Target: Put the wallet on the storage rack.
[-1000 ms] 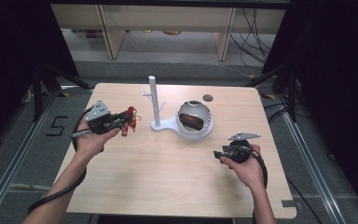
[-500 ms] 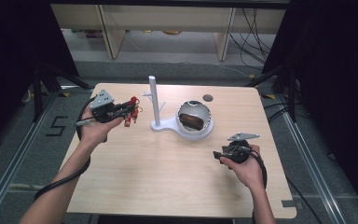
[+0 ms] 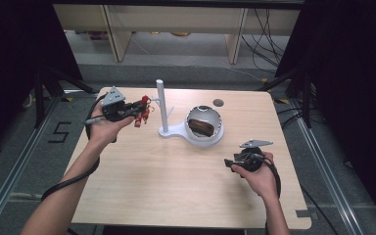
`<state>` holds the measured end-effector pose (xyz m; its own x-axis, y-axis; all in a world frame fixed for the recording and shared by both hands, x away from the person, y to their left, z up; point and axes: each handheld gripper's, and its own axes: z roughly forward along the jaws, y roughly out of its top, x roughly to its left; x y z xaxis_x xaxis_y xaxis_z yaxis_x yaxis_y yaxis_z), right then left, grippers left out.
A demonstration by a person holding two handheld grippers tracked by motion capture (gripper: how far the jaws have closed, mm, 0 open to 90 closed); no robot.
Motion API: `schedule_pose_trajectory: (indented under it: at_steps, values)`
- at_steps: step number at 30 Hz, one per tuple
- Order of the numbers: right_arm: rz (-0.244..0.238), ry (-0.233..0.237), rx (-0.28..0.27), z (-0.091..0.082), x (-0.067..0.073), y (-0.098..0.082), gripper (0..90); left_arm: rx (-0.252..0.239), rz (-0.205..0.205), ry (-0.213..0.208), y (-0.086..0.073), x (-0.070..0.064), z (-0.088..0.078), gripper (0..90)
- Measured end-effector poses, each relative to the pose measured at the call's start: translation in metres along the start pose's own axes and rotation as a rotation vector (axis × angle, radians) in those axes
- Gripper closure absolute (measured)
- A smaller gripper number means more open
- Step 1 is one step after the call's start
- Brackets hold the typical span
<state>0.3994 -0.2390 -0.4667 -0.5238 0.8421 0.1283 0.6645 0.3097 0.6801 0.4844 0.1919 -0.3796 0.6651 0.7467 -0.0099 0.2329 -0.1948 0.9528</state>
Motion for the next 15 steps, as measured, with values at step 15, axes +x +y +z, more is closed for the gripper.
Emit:
schedule_pose_trajectory:
  at_steps: [15]
  values:
    - [0.003,0.001,0.003,0.0001,0.0000,-0.0003,50.4,0.005,0.004,0.005,0.0037,0.0013,0.0034,79.4]
